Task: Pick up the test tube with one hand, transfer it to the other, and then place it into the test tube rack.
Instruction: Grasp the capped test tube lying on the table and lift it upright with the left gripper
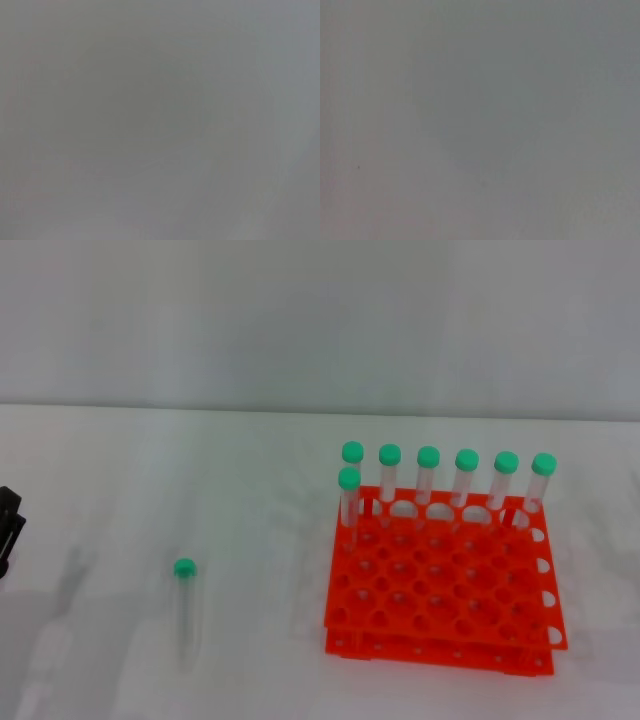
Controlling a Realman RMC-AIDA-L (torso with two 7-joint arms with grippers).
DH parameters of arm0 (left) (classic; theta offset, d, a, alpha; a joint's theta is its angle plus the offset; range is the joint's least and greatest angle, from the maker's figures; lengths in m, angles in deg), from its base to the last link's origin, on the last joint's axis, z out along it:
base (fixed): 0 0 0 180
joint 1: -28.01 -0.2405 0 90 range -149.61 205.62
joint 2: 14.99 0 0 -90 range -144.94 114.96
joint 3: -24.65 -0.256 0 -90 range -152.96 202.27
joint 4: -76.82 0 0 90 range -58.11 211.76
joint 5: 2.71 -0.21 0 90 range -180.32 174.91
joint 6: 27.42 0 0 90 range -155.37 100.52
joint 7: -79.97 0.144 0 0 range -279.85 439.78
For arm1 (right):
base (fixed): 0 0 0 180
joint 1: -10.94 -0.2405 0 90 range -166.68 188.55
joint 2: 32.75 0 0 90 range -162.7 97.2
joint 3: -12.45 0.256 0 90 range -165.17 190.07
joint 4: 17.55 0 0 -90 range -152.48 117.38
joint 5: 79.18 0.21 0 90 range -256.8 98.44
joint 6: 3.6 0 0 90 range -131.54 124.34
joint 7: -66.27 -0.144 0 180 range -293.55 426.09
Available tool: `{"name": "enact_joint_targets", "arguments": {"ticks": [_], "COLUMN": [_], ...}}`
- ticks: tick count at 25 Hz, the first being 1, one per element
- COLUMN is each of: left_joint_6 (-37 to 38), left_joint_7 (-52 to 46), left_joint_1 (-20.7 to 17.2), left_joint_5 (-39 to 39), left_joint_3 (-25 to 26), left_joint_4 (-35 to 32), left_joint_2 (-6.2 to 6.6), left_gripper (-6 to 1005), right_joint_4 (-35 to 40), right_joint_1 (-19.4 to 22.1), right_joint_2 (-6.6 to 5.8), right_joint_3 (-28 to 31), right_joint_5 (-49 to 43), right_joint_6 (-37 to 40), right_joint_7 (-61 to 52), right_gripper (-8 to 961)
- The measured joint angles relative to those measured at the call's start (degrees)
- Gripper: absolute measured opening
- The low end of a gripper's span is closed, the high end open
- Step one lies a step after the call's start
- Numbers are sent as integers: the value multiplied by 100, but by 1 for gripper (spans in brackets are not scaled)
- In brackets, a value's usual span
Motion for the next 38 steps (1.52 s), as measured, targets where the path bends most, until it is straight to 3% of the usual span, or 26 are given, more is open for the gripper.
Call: {"name": "enact_joint_targets", "arguments": {"ticks": [14, 24, 33, 38], "left_joint_6": [54, 59, -3, -15], "left_joint_7": [-16, -614, -1747, -2521], "left_joint_1": [-12, -31, -97, -164], "left_joint_5": [-62, -31, -130, -567], "left_joint_3": [-23, 0, -43, -51], "left_joint_4": [25, -11, -414, -602], "left_joint_2": [-26, -15, 111, 382], "left_gripper": [867, 866, 866, 865], "right_joint_4": [-1, -24, -4, -4], "right_joint_1": [53, 56, 51, 34], "right_joint_2": [0, 0, 0, -1], "right_joint_3": [0, 8, 9, 9], "right_joint_5": [0, 3, 9, 9], "right_joint_6": [0, -34, -32, -38], "right_joint_7": [0, 0, 0, 0], "right_gripper": [859, 858, 858, 858]}}
